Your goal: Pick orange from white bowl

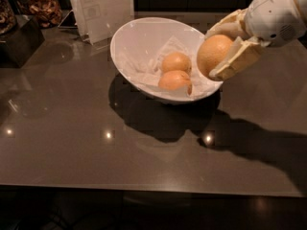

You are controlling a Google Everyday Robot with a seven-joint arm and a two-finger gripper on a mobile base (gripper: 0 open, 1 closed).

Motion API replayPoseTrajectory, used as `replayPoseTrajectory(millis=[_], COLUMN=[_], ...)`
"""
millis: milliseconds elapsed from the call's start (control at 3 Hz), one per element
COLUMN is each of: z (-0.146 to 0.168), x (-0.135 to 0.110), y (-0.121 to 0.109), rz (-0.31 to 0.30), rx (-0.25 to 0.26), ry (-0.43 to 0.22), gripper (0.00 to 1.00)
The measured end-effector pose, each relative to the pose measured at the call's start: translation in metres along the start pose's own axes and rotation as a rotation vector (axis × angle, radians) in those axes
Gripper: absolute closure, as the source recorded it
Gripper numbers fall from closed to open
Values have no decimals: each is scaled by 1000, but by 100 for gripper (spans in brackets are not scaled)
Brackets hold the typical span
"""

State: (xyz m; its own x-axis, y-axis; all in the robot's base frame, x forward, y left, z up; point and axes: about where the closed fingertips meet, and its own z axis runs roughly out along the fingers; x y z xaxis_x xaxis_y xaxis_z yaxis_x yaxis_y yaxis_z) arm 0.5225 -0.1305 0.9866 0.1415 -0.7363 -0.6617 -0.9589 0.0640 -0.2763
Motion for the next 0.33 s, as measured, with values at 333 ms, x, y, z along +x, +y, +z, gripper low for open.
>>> replayPoseTrajectory(millis=[333], z=[-25], x=[-7], y=[15], rz=[-26], rx=[46], ry=[-22], gripper=[100])
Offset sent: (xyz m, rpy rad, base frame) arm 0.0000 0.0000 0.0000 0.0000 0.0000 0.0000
